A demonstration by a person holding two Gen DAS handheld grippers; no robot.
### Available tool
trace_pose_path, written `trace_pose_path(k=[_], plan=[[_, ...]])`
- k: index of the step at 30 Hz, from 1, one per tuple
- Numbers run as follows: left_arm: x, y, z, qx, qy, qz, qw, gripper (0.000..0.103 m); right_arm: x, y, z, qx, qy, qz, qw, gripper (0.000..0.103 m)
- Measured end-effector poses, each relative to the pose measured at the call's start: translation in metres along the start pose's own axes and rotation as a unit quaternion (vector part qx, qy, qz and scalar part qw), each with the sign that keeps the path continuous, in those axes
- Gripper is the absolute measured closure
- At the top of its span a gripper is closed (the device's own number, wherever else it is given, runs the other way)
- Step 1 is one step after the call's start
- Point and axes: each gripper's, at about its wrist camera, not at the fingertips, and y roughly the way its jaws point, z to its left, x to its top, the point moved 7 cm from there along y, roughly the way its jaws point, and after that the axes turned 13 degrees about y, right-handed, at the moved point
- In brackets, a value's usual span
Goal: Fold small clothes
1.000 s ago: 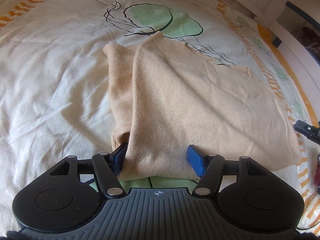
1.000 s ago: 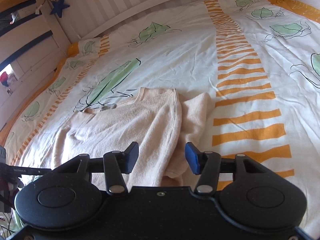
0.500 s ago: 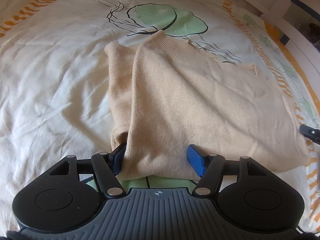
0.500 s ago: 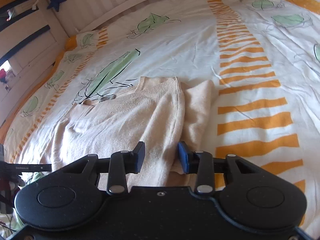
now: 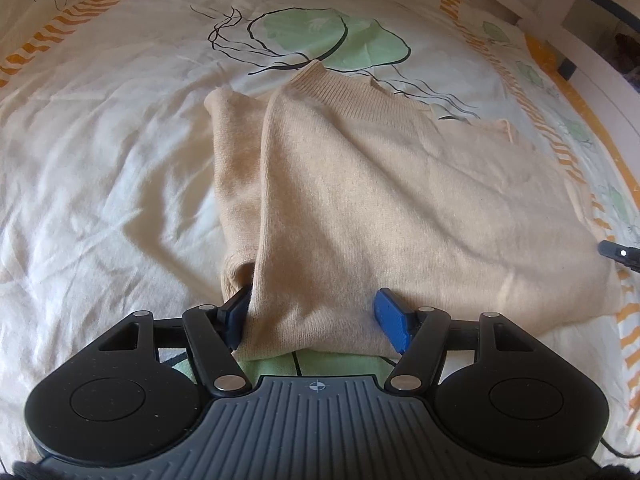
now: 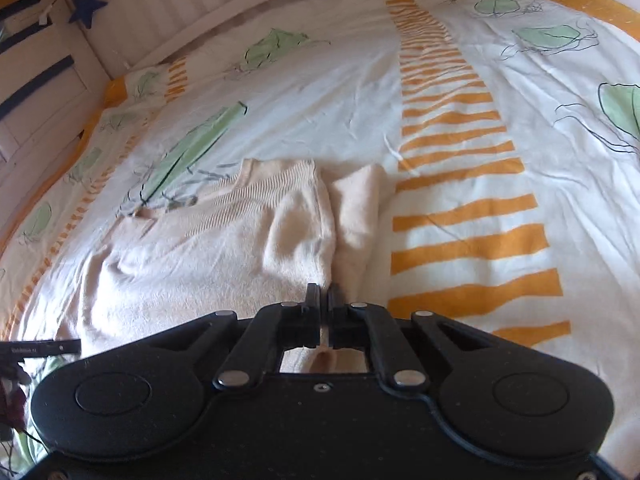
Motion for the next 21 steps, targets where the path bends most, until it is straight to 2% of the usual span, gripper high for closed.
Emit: trace_pose_path(k=[5, 8, 10, 12, 16, 21], plan=[[-0.003, -0.006, -0.001, -0.001, 0.024, 0.024, 0.9994, 0.039, -0.005, 0.0, 0.002, -0.011, -0.013, 0.017, 1.0, 0.089], [-0.002, -0.012, -0.004, 0.008, 0.047, 0.042, 0.998, 0.039, -0.001, -0.004, 0.002, -0.01, -0.005, 0.006, 1.0, 0.082], [0.001, -0.023, -0.008, 0.015, 0.062, 0.043, 0.997, 0.04, 0.004, -0.011, 0.004, -0.014, -0.01, -0.016, 1.0, 0.066], [0.008, -0.04, -0.011, 0.018, 0.054, 0.012, 0.9983, 0.041, 0.008, -0.017, 0.006, -0.005, -0.008, -0.033, 0.999, 0.06], [0.025, -0.065, -0.033, -0.001, 0.043, -0.051, 0.9978, 0.04, 0.017, -0.022, 0.015, 0.021, -0.009, -0.057, 0.998, 0.059], [0.038, -0.044, -0.081, -0.025, 0.079, -0.07, 0.9941, 0.04, 0.016, -0.018, 0.022, 0.029, -0.018, -0.053, 0.998, 0.059]])
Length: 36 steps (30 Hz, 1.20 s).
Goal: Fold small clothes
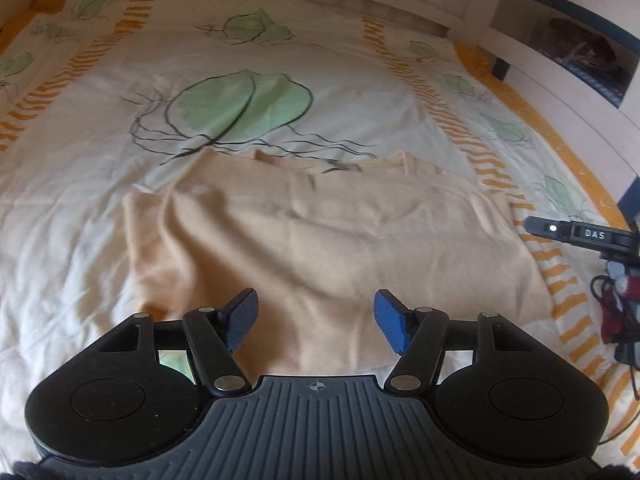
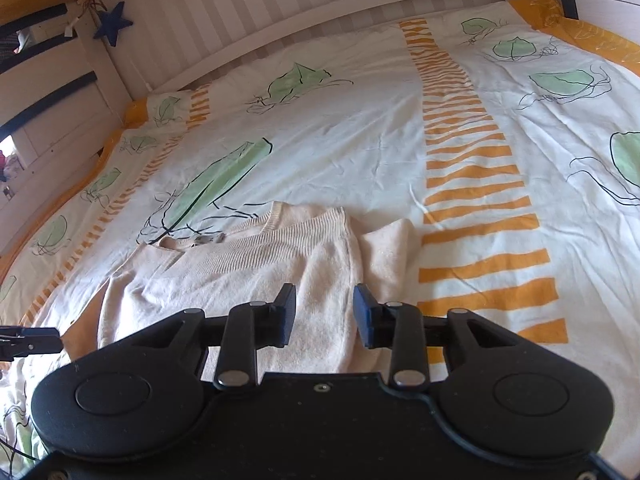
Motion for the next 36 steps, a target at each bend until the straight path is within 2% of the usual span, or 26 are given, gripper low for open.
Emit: trace_pose_path(k=[2, 6, 8, 9, 13, 17, 22, 23, 24, 25, 27, 29, 33, 36], plan=[[-0.002, 0.019, -0.019, -0.011, 0.018, 0.01, 0.9997, 0.04, -0.002, 0.0, 0.0, -0.001, 0.0, 0.004, 1.0, 0.059], [-0.017, 0.044, -0.041, 0.009, 0.056, 0.043, 0.9974, 0.04, -0.003, 0.0, 0.0, 0.0, -0.002, 0.006, 1.0, 0.059], [-0.026, 0.053, -0.036, 0.007, 0.029, 0.059, 0.9978, 0.04, -0.001, 0.002, 0.002, 0.002, -0.001, 0.011, 1.0, 0.059], [-0.029, 0.053, -0.034, 0.003, 0.012, 0.053, 0.9985, 0.039, 0.002, 0.005, 0.004, 0.005, -0.001, 0.015, 1.0, 0.059], [-0.03, 0.05, -0.031, -0.004, 0.002, 0.046, 0.9989, 0.039, 0.017, 0.019, 0.013, 0.005, -0.033, 0.012, 0.999, 0.046], [-0.028, 0.048, -0.03, -0.01, -0.009, 0.039, 0.9992, 0.039, 0.032, 0.049, 0.019, 0.002, -0.051, 0.011, 0.999, 0.046], [-0.029, 0.045, -0.028, -0.021, -0.013, 0.034, 0.9991, 0.039, 0.038, 0.09, 0.014, -0.026, -0.062, 0.027, 0.997, 0.046], [-0.028, 0.045, -0.027, -0.023, -0.015, 0.033, 0.9991, 0.039, 0.038, 0.096, 0.012, -0.027, -0.06, 0.032, 0.997, 0.048], [-0.029, 0.044, -0.027, -0.025, -0.016, 0.033, 0.999, 0.039, 0.037, 0.1, 0.011, -0.022, -0.058, 0.04, 0.997, 0.074], [-0.028, 0.044, -0.027, -0.027, -0.017, 0.033, 0.999, 0.039, 0.037, 0.101, 0.012, -0.021, -0.063, 0.043, 0.997, 0.092], [-0.026, 0.042, -0.028, -0.03, -0.018, 0.031, 0.9989, 0.039, 0.036, 0.099, 0.021, -0.011, -0.088, 0.038, 0.995, 0.092], [-0.023, 0.041, -0.03, -0.035, -0.017, 0.028, 0.9988, 0.039, 0.042, 0.097, 0.025, -0.029, -0.108, 0.013, 0.994, 0.092], [-0.021, 0.037, -0.036, -0.042, -0.003, 0.029, 0.9987, 0.038, 0.053, 0.105, 0.01, -0.057, -0.08, 0.015, 0.995, 0.092], [-0.018, 0.033, -0.035, -0.044, 0.0, 0.026, 0.9987, 0.038, 0.05, 0.1, 0.007, -0.06, -0.081, 0.018, 0.995, 0.083]])
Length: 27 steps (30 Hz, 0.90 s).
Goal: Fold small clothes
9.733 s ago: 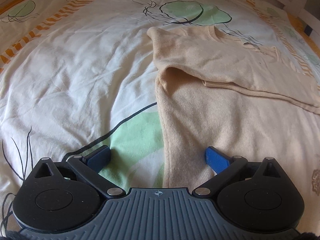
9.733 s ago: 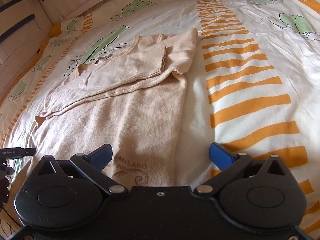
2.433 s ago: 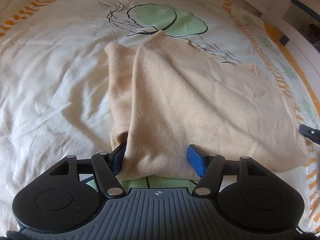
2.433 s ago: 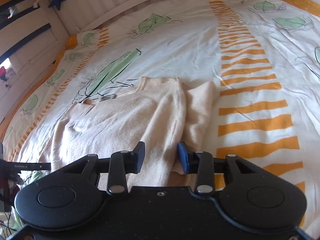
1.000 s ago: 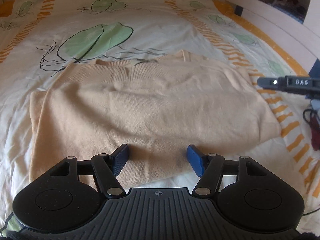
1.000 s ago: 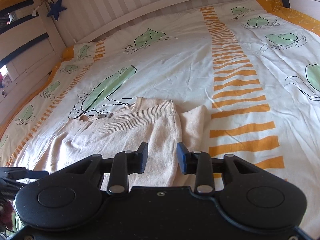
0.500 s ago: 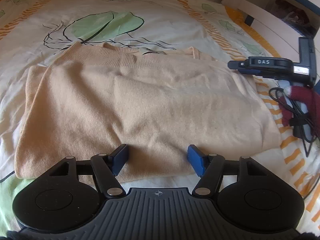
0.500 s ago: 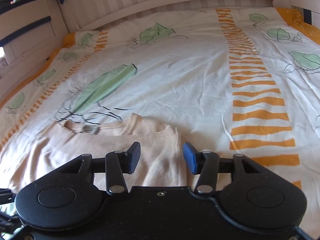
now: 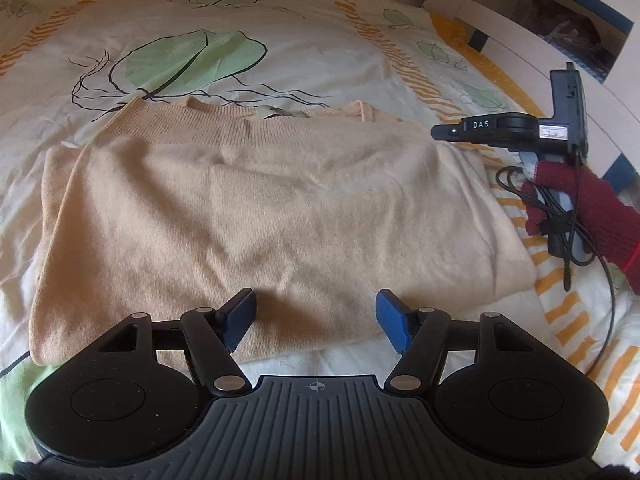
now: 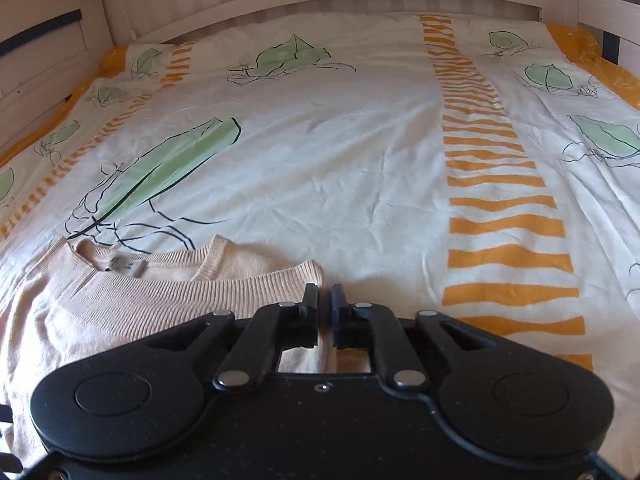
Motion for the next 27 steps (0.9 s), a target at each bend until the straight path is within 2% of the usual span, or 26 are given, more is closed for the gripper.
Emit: trace_pose_path(k=[2, 4, 5, 10, 15, 18, 22, 27], plan=[[0.009, -0.005, 0.002, 0.002, 0.0, -0.012, 0.9999, 0.038, -0.002, -0.013, -0.005, 0.009, 0.027, -0.006, 1.0, 0.075], [0.021, -0.007, 0.005, 0.006, -0.003, -0.025, 0.9997, 0.037, -0.005, -0.029, -0.009, 0.021, 0.047, -0.017, 0.999, 0.046], [0.028, -0.005, 0.007, 0.008, -0.004, -0.028, 0.9996, 0.034, -0.006, -0.038, -0.01, 0.028, 0.053, -0.022, 0.998, 0.043], [0.056, 0.024, 0.015, 0.024, -0.005, -0.015, 0.9996, 0.031, -0.022, -0.065, -0.012, 0.027, 0.059, -0.016, 0.998, 0.042], [0.065, 0.064, 0.03, 0.08, 0.011, 0.028, 0.9964, 0.031, -0.036, -0.071, -0.027, 0.045, 0.125, 0.016, 0.991, 0.041], [0.064, 0.08, 0.032, 0.095, 0.03, 0.047, 0.9939, 0.023, -0.043, -0.075, -0.031, 0.049, 0.139, 0.022, 0.989, 0.041], [0.069, 0.077, 0.028, 0.101, 0.044, 0.062, 0.992, 0.022, -0.05, -0.076, -0.036, 0.054, 0.152, 0.026, 0.987, 0.041], [0.062, 0.053, 0.017, 0.088, 0.028, 0.047, 0.9946, 0.022, -0.054, -0.077, -0.041, 0.066, 0.178, 0.027, 0.981, 0.041]])
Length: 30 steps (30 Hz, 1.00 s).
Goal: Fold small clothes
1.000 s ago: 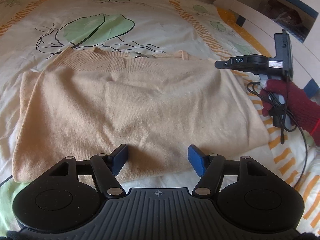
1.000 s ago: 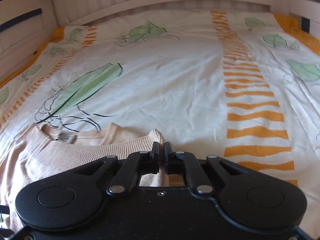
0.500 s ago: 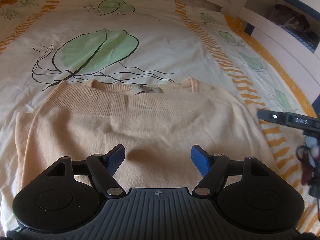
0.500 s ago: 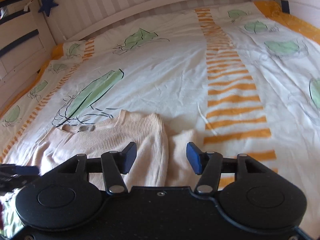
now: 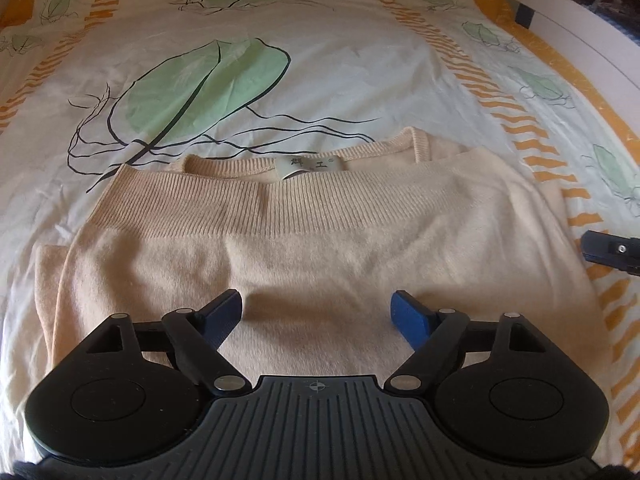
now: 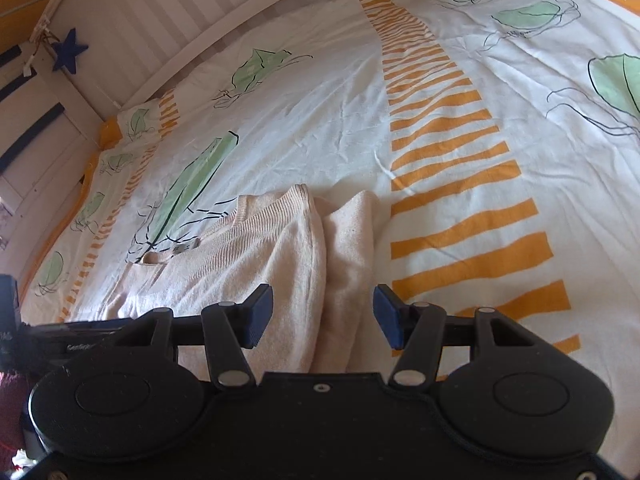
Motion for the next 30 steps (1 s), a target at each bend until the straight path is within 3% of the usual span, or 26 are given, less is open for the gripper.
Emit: trace_pose_path(k=[3, 6, 9, 19, 25, 30], plan=[[-0.011, -0.011, -0.009, 0.001, 0.003, -0.009, 1.0, 0.022, -0.001, -0.001, 0.002, 0.015, 0.01, 0.005, 1.0, 0.038], [-0.025, -0.001, -0.013, 0.007, 0.006, 0.012, 0.9999, 0.021, -0.005, 0.0, 0.007, 0.03, 0.009, 0.014, 0.999, 0.029], [-0.028, 0.007, -0.013, 0.014, 0.01, 0.015, 0.9997, 0.015, -0.012, 0.002, 0.011, 0.036, 0.006, 0.027, 0.999, 0.029], [-0.033, -0.007, -0.004, -0.003, -0.018, 0.02, 0.9996, 0.015, -0.025, 0.01, -0.003, 0.022, 0.034, 0.057, 0.998, 0.026], [-0.032, -0.002, -0.005, -0.006, -0.016, 0.029, 0.9994, 0.013, -0.026, 0.022, -0.008, 0.088, 0.096, 0.081, 0.988, 0.009], [-0.031, 0.004, -0.006, -0.008, -0.018, 0.034, 0.9992, 0.008, -0.018, 0.033, -0.008, 0.116, 0.112, 0.083, 0.983, 0.006]])
